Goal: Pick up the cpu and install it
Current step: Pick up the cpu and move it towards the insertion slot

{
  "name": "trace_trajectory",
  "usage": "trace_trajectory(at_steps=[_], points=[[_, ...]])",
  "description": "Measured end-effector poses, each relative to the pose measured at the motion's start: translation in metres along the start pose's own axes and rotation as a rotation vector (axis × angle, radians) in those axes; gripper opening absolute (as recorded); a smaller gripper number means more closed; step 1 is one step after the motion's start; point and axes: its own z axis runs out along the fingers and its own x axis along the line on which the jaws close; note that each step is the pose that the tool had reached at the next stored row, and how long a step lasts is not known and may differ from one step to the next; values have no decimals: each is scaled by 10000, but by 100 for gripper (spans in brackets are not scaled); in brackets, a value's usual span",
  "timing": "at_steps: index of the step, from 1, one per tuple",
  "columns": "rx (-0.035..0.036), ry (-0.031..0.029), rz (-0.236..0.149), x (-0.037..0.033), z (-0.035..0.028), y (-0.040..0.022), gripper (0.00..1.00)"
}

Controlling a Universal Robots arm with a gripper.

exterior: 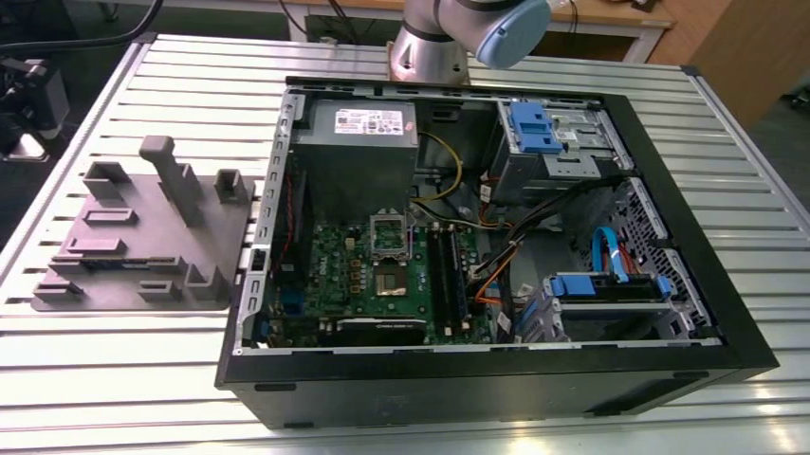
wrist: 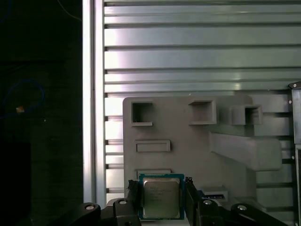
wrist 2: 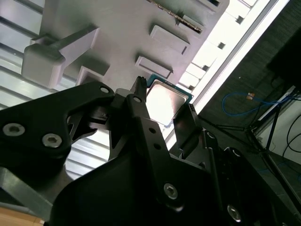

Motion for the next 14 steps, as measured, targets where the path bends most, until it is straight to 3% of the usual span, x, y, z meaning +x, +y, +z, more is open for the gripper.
trace_trajectory(at_steps=[14], points=[[0,1,0,-1,-81,5,47]])
